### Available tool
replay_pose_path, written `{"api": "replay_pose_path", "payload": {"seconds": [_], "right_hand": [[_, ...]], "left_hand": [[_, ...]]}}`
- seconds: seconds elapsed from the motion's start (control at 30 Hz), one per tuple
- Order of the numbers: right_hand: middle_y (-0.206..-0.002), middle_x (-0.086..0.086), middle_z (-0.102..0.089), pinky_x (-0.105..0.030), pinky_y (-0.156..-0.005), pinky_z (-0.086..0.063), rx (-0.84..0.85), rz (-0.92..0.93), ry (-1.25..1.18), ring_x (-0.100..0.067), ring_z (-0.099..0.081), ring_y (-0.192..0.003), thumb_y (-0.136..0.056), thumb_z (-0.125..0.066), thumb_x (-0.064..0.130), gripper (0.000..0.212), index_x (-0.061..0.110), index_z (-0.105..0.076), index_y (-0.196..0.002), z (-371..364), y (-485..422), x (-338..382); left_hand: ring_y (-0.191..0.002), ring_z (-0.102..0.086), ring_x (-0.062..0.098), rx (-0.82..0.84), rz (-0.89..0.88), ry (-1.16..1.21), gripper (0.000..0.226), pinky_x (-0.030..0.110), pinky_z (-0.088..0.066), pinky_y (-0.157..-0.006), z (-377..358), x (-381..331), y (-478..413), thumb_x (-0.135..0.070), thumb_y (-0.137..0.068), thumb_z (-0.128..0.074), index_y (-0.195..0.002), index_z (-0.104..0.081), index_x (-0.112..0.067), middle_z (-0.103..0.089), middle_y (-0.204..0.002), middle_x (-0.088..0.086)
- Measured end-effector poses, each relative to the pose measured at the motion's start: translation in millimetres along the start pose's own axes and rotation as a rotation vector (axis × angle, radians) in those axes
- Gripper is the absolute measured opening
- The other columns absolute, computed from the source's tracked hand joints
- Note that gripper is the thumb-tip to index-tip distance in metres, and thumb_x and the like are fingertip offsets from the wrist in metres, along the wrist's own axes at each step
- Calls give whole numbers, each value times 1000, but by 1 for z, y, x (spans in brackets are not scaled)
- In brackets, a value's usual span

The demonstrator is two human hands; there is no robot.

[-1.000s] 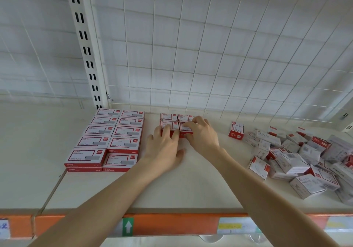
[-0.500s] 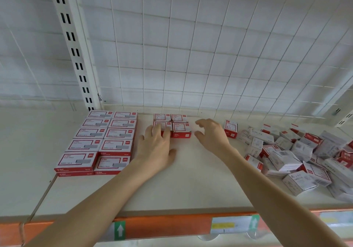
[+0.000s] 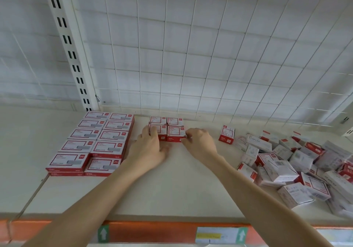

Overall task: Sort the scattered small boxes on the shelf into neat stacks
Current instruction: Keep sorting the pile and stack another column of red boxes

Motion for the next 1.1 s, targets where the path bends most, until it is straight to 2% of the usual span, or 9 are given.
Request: {"api": "replay_pose_path", "payload": {"seconds": [0.13, 0.33, 0.57, 0.67, 0.73, 0.8, 0.97, 1.1], "right_hand": [[-84, -10, -62, -26, -58, -31, -22, 13, -28, -24, -49, -82, -86, -54, 22, 19, 6, -55, -76, -1, -1, -1], [-84, -10, -61, -26, -57, -29, -37, 16, -46, -22, -45, -77, -86, -54, 21, 18, 8, -52, -74, -1, -1, -1], [-86, -11, -62, -27, -57, -32, -78, 26, -26, -22, -46, -76, -87, -53, 21, 20, 2, -58, -82, -3, -2, 0], [-95, -9, -62, -29, -62, -41, -79, 28, -35, -24, -53, -88, -86, -54, 23, 20, 5, -59, -93, -3, -1, 0], [-106, -5, -60, -30, -71, -44, -68, 22, -40, -25, -55, -98, -84, -57, 29, 31, 10, -54, -109, -2, -1, 2], [-109, -4, -59, -32, -73, -44, -61, 24, -1, -26, -54, -101, -83, -57, 35, 43, 14, -46, -118, -1, 0, 6], [-114, -4, -56, -35, -77, -40, -69, 69, 157, -27, -48, -108, -83, -53, 47, 54, 15, -38, -123, -7, 0, 15], [-116, -4, -55, -36, -78, -40, -62, 78, 196, -27, -46, -110, -87, -47, 45, 48, 14, -38, -122, -10, -3, 16]], "left_hand": [[-118, -46, 29, -16, -14, 19, 60, 38, -41, -93, 0, -2, 1, -41, -89, -49, -134, -29, -8, -35, -134, 11], [-118, -46, 30, -16, -2, 31, 60, 38, -41, -93, -1, -3, 1, -40, -89, -49, -135, -29, -8, -34, -135, 11], [-118, -46, 29, -28, -6, 26, 59, 37, -41, -93, -1, -1, 0, -40, -89, -50, -134, -31, -7, -35, -134, 11], [-121, -43, 27, -49, -10, 4, 60, 36, -41, -93, -1, -1, 0, -42, -89, -49, -136, -30, -9, -35, -134, 11], [-125, -39, 27, -59, -16, -31, 62, 37, -41, -94, 0, -2, 0, -43, -89, -47, -139, -27, -12, -33, -137, 11], [-127, -37, 29, -62, -19, -62, 63, 38, -41, -95, -1, -2, 1, -44, -90, -45, -141, -24, -14, -29, -140, 12], [-127, -36, 30, -56, -17, -73, 64, 39, -40, -95, -3, -1, 2, -45, -91, -44, -142, -22, -14, -25, -143, 14], [-129, -33, 30, -31, -21, -69, 66, 40, -40, -96, -4, -1, 2, -43, -90, -45, -144, -18, -15, -22, -144, 13]]}}
Point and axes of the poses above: each hand's wrist, its own y-axis away from the middle knuckle, its own z-axis out of the back of the hand, x = y × z, the point moved 4 cm from there along -y, towards the middle knuckle
